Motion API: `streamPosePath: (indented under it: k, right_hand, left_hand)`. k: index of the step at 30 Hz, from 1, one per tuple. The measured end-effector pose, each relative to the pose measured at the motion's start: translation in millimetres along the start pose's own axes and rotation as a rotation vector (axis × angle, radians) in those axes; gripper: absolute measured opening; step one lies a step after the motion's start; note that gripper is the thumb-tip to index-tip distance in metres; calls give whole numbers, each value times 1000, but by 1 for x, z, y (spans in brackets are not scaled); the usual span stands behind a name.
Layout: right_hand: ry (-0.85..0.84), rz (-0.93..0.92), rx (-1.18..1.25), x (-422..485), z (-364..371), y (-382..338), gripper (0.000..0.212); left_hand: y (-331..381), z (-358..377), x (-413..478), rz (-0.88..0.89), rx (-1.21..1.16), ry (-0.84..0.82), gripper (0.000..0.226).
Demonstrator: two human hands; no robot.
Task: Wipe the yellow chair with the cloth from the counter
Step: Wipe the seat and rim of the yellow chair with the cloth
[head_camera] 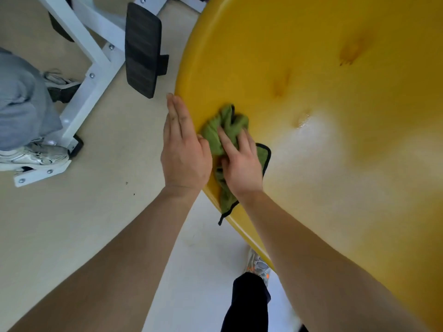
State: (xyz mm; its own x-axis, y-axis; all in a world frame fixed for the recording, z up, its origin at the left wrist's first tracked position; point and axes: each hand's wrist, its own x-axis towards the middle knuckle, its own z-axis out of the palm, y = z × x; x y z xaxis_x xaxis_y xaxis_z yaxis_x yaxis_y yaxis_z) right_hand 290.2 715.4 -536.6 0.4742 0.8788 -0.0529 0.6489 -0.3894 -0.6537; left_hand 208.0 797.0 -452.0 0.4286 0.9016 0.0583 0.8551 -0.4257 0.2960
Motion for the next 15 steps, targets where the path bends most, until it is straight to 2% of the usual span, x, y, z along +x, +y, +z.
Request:
streamPosePath:
  k: [4, 6, 8, 10, 12, 15]
  right_hand:
    - [-125, 118, -321, -93, -16, 98, 64]
    - [-190, 172, -437, -122, -30, 125, 66]
    - [-230, 209, -447, -120, -45, 135, 67]
    - [-231, 307, -328, -100, -58, 132, 64]
    - [-73, 368, -126, -68, -80, 121, 61]
    - [330, 219, 32, 2, -134, 99, 59]
  left_hand:
    - [2, 1, -18, 183, 226, -87, 70]
    - [-1, 6, -30, 282, 275, -151, 65]
    - [-1, 12, -40, 364, 292, -203, 57]
    - [9, 19, -42, 414, 277, -257, 51]
    - [29, 23, -34, 408, 224, -280, 50]
    - [73, 23, -3, 376, 123, -270, 52]
